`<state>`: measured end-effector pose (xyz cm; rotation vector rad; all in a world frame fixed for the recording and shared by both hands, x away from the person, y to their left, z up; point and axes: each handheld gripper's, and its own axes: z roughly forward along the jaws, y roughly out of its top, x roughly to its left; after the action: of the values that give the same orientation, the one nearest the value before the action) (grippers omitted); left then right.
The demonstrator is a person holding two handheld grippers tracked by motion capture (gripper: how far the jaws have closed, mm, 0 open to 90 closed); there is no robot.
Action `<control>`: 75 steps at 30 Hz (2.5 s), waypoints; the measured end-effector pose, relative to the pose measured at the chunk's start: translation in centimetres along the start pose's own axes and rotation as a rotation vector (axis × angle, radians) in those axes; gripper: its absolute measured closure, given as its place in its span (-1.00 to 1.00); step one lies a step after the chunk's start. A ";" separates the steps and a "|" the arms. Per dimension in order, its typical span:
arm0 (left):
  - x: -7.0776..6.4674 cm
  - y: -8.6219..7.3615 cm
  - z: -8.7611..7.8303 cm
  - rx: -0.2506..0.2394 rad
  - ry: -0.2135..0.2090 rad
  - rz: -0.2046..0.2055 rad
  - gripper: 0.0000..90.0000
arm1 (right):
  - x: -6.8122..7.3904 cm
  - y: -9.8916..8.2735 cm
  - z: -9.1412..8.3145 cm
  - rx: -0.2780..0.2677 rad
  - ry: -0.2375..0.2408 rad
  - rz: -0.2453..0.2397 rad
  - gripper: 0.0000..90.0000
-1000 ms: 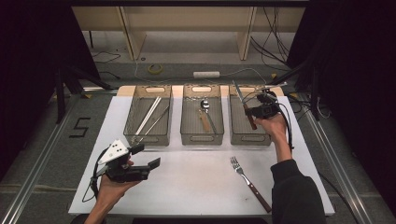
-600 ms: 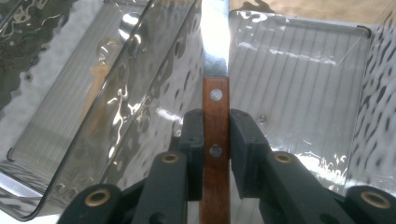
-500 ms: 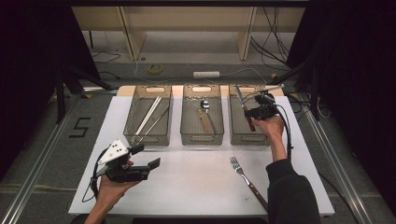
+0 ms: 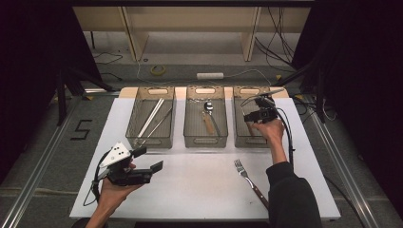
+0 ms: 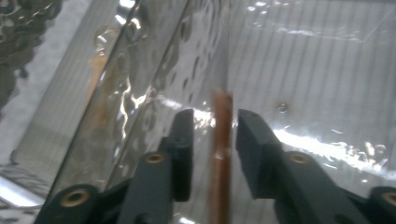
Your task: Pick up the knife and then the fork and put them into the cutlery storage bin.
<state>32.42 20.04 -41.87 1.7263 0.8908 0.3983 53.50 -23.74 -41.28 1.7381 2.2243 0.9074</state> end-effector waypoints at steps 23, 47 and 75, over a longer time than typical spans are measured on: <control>0.0 0.0 0.0 0.002 0.004 0.002 -0.65 | 3.4 -2.8 -5.2 -0.022 0.129 -0.267 -0.12; -0.1 0.0 -0.1 -0.002 0.002 -0.003 -0.65 | 6.0 -9.8 -8.0 0.051 0.175 -0.418 -0.25; -0.1 0.0 -0.3 -0.003 0.005 -0.003 -0.65 | 5.6 -15.1 -8.0 0.215 0.137 -0.470 -0.28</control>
<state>32.17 20.20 -41.79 1.7219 0.8957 0.4017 35.48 -23.35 -42.06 1.1571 2.7357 0.7141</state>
